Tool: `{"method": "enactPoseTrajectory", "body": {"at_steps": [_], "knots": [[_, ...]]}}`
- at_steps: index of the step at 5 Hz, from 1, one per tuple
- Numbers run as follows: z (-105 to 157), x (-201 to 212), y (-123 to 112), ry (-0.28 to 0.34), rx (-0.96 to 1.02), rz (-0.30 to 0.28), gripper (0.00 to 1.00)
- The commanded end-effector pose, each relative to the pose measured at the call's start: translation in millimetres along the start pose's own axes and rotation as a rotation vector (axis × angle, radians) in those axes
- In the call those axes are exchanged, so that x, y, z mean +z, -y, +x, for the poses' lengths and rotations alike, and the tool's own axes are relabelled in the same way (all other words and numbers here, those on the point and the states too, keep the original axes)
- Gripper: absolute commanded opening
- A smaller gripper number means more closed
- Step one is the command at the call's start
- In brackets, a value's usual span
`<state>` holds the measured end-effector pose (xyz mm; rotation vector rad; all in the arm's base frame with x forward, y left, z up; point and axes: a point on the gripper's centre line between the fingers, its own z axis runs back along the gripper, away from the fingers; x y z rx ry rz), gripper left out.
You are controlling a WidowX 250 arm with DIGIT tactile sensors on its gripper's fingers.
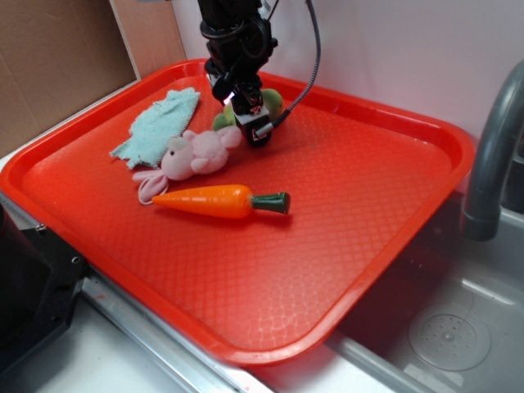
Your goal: Grab the green animal.
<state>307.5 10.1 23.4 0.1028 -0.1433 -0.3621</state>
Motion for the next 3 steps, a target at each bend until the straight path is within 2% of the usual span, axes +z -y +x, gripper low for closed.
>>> {"method": "enactPoseTrajectory", "body": {"at_steps": [1,2,3], "knots": [[7.3,-0.9,-3.9,0.003,-0.012,0.014,0.0],[3.2,18.5,2.1,-0.03,0.047,0.041,0.0],[-4.3,53.7,8.9,-0.044,0.134,-0.011,0.0]]}}
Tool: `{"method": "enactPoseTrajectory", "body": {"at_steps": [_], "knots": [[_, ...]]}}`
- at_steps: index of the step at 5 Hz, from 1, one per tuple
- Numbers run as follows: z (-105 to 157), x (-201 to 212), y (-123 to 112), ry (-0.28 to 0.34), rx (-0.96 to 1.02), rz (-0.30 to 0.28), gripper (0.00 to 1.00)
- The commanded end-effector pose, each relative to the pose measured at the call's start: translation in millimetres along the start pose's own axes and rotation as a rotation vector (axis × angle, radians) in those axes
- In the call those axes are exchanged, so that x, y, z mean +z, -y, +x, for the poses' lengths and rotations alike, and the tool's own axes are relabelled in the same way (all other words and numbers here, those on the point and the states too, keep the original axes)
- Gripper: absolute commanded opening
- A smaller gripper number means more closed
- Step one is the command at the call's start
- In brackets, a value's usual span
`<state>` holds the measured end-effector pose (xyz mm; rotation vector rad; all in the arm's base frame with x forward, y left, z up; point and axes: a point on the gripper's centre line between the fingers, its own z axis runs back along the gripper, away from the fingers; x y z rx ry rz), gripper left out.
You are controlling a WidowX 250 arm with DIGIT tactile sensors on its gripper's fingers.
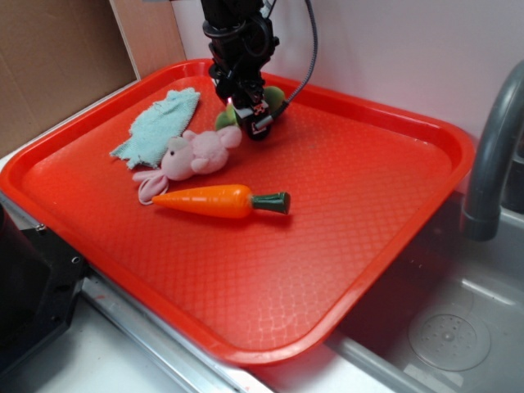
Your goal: Grab the green animal.
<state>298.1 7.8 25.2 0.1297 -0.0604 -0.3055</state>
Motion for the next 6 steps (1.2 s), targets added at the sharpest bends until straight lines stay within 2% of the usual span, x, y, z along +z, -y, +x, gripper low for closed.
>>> {"method": "enactPoseTrajectory", "body": {"at_steps": [1,2,3,4,5,6], "knots": [[-15.8,88.1,15.2,0.026,0.229,-0.043,0.0],[-31.5,118.6,26.1,-0.007,0.338,-0.099,0.0],[-54.0,142.4,36.3,-0.024,0.387,-0.125,0.0],[-72.3,150.6,47.9,-0.043,0.396,-0.183,0.0],[-84.2,153.3,63.5,0.006,0.398,-0.141,0.0],[-78.7,147.3,56.1,-0.012,0.414,-0.133,0.0]]}}
